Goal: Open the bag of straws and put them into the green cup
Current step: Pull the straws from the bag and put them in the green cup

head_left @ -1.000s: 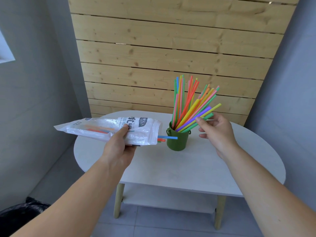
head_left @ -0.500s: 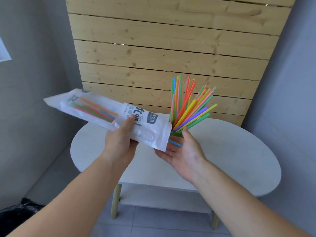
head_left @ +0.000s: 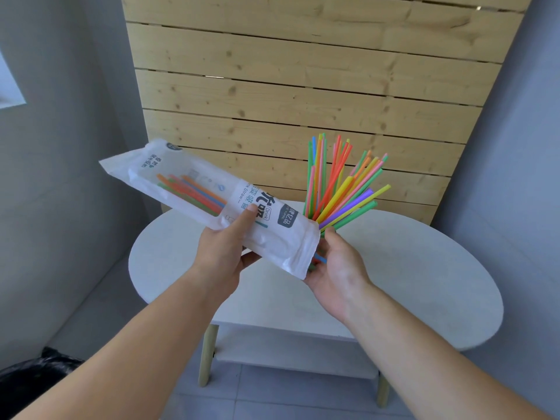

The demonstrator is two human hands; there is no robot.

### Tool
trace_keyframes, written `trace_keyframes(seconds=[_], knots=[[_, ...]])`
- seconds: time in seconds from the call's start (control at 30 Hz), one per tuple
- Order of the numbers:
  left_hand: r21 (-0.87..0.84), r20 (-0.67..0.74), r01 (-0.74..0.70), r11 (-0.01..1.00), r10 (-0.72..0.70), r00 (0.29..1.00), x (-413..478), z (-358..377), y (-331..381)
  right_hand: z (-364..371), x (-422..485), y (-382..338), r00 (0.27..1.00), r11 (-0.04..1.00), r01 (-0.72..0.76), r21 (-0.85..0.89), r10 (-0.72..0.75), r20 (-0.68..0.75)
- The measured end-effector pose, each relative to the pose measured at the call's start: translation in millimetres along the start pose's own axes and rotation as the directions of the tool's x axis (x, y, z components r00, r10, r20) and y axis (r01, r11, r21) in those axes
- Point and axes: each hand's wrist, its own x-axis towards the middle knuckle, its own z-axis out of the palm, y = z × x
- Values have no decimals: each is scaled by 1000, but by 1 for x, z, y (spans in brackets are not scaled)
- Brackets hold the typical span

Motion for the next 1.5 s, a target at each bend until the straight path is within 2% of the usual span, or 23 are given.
trace_keyframes(seconds=[0.13, 0.2, 0.37, 0.53, 0.83, 1.03, 1.17, 1.23, 1.3, 1.4, 1.47, 1.5], knots=[[-29, -51, -12, 1000, 10, 999, 2, -3, 1, -6, 2, -1, 999, 967, 34, -253, -31, 19], [-65, -69, -6, 998, 2, 998, 4, -5, 3, -9, 3, -3, 999, 946, 43, -321, -40, 17], [-183, -147, 36, 983, -64, 987, 8, -12, 1, -13, 5, -9, 993, 931, 118, -344, -104, 59], [-259, -144, 84, 962, -125, 982, 9, -14, -3, -16, 5, -11, 978, 905, 211, -368, -196, 76], [-303, -131, 164, 939, -212, 968, 8, -11, -3, -21, 5, -26, 873, 662, 448, -601, -467, 137], [-318, -139, 172, 932, -225, 964, 6, -11, 0, -29, 6, -34, 837, 549, 487, -680, -516, 183], [-323, -148, 171, 931, -228, 963, 5, -11, 2, -32, 7, -40, 823, 529, 505, -682, -534, 195], [-326, -146, 174, 929, -231, 962, 4, -11, 2, -34, 8, -44, 823, 548, 504, -668, -540, 177], [-318, -146, 181, 931, -236, 961, 4, -11, 2, -36, 9, -49, 850, 660, 479, -579, -513, 119], [-307, -140, 197, 931, -249, 959, 3, -8, 0, -32, 7, -49, 933, 908, 358, -219, -355, 53], [-304, -127, 214, 928, -262, 957, 2, -6, -1, -29, 6, -46, 960, 963, 270, 1, -269, 76], [-306, -120, 223, 925, -270, 955, 2, -6, -1, -27, 6, -45, 963, 967, 249, 54, -254, 95]])
